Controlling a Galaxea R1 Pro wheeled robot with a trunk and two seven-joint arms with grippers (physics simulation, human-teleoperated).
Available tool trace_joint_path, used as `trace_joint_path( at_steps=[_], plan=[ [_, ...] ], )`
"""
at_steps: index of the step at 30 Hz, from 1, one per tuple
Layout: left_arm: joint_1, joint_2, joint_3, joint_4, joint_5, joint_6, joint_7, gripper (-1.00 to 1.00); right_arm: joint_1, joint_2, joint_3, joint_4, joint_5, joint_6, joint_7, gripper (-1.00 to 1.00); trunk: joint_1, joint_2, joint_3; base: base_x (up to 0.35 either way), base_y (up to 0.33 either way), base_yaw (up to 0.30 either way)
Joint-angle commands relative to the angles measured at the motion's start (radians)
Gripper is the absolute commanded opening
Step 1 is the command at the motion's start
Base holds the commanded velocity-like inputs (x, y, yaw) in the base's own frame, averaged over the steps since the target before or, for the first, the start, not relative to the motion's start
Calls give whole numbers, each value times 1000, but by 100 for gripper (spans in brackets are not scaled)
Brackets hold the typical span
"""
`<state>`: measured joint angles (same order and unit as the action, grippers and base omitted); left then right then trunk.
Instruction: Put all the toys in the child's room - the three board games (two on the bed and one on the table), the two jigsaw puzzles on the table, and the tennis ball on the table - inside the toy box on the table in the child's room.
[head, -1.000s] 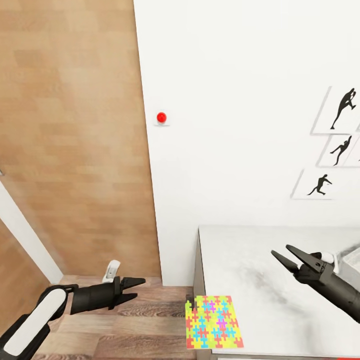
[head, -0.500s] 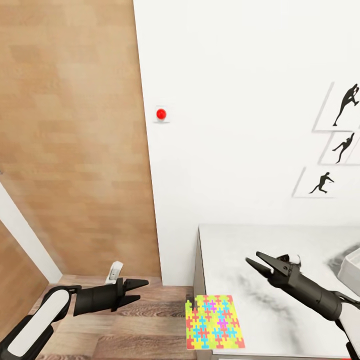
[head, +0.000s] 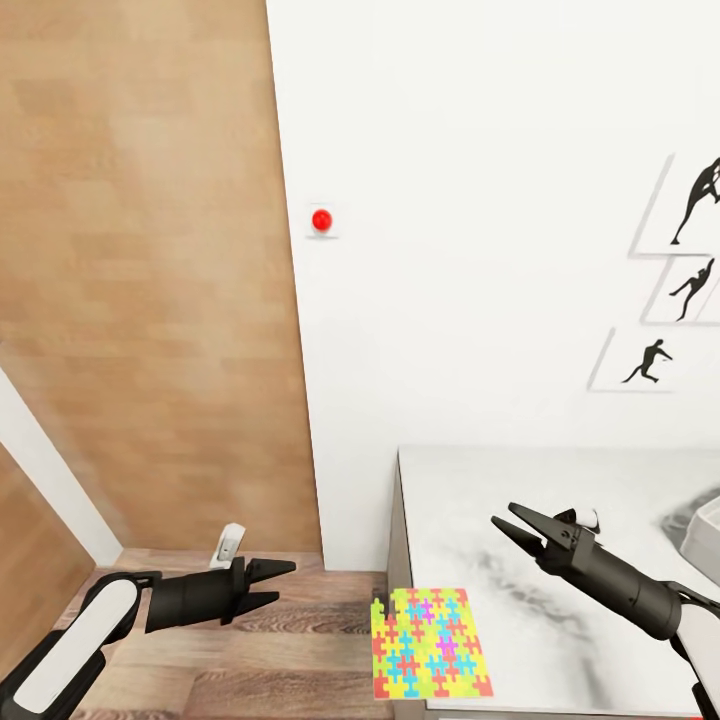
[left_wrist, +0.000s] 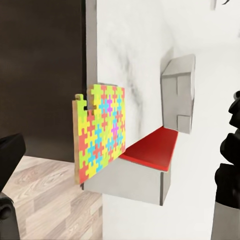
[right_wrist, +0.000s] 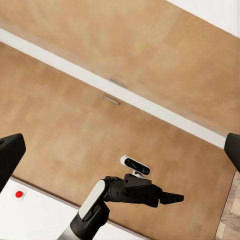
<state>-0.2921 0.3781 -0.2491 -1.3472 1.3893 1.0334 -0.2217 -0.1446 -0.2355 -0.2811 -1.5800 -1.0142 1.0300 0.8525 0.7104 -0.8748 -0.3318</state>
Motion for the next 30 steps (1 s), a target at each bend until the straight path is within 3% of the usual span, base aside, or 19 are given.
trace_joint_path(
  at_steps=[1,30],
  plan=[
    [-1,1,-1,0,-9,0,-10,100,-1,0,-1,0,3,4,4,100,4,-8,-4,0,0,0],
    [-1,3,1,0,3,7,-16,100,-1,0,-3,0,8,2,2,100,115,-211,-95,0,0,0]
  ],
)
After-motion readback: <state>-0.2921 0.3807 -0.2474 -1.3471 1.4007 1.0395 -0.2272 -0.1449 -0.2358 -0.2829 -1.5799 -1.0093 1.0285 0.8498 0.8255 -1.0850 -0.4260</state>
